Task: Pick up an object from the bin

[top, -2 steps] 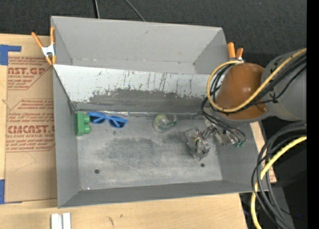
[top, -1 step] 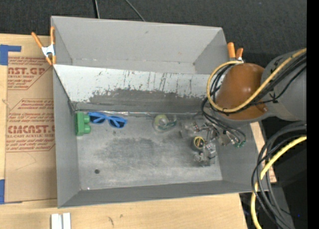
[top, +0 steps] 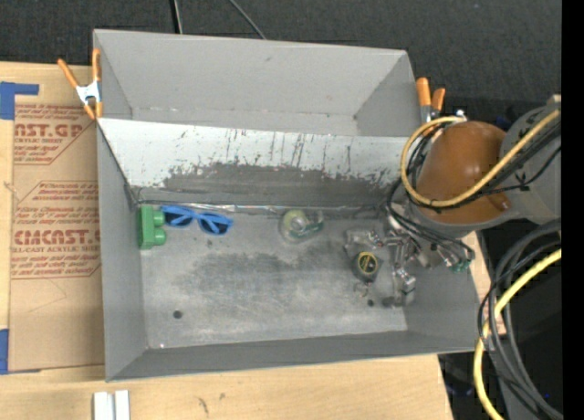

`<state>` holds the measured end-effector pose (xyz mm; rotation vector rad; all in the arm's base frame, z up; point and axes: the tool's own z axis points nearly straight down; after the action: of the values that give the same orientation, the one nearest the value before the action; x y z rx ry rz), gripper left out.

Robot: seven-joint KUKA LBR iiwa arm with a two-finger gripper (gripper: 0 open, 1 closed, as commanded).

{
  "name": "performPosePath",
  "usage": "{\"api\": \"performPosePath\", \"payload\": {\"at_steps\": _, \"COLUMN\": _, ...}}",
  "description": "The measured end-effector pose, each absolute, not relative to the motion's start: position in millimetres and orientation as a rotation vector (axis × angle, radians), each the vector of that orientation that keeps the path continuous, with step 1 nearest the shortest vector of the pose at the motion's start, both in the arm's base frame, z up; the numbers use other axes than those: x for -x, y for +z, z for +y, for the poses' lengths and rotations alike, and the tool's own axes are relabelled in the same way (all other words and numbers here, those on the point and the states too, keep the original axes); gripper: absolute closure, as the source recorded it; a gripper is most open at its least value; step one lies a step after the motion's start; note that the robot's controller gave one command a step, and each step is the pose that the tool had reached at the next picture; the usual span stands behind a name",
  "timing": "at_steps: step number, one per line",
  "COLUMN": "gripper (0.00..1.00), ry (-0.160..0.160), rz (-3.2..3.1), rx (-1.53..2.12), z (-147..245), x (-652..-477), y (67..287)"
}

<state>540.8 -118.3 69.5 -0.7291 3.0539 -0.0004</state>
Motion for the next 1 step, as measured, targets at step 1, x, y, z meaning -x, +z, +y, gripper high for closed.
{"api": "performPosePath", "payload": {"at_steps": 1, "gripper": 1.0, "ry": 0.0, "rz": 3.054, "rx": 0.731, "z": -117.5, "x": -540.9, "y": 70.1}}
